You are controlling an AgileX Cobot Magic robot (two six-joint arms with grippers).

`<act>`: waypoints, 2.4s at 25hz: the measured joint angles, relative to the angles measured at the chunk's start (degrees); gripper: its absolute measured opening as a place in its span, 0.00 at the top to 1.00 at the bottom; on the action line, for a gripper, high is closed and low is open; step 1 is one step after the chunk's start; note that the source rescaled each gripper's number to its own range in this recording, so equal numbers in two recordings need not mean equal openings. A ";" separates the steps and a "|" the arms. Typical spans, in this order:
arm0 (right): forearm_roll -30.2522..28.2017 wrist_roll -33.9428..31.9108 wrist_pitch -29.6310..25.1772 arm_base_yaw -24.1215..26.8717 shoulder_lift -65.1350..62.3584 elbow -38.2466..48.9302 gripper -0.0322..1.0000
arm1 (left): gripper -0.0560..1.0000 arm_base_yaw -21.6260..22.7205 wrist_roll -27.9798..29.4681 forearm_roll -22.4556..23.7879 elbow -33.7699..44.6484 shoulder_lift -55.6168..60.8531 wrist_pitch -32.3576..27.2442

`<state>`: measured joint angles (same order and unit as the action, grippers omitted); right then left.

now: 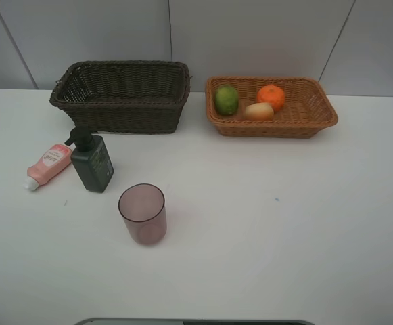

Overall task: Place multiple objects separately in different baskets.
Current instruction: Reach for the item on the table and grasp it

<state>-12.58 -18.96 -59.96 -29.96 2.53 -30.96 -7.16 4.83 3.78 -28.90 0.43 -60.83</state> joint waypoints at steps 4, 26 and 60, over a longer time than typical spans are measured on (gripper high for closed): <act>-0.37 0.10 -1.21 0.00 -2.48 0.62 0.18 | 0.01 0.00 0.00 0.00 0.00 0.00 0.00; -0.86 0.10 -1.29 29.13 -2.96 0.62 0.18 | 0.01 0.00 0.00 0.00 0.00 0.00 0.00; 6.61 11.73 -0.97 29.46 -2.96 0.62 0.18 | 0.01 0.00 0.00 0.00 0.00 0.00 0.00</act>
<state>-5.97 -7.24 -60.94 -0.50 -0.44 -30.34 -7.16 4.83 3.78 -28.90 0.43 -60.83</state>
